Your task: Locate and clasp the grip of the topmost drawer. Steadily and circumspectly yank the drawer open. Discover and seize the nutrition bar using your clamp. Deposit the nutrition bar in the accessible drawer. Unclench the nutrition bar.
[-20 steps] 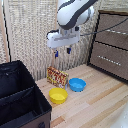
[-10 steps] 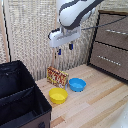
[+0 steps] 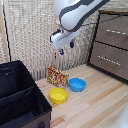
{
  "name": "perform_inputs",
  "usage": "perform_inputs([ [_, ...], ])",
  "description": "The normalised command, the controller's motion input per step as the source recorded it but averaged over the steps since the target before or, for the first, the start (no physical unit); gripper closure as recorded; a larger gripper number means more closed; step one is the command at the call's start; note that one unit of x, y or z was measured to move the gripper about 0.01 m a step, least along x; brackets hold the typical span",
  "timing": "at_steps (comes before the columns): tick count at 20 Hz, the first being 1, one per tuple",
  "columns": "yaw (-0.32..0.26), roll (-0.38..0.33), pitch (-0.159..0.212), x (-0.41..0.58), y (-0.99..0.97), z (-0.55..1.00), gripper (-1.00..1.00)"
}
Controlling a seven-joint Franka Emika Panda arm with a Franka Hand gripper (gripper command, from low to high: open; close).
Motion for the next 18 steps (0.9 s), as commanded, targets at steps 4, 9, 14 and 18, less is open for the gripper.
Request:
perform_inputs([
  [4,0.155,-0.324,0.000,0.101,0.00,0.09,-1.00],
  [9,0.095,-0.345,0.009,0.273,0.05,0.18,-1.00],
  [14,0.002,-0.351,0.034,0.414,0.17,0.25,-1.00],
  [18,-0.051,-0.353,0.046,0.436,0.22,0.26,-1.00],
])
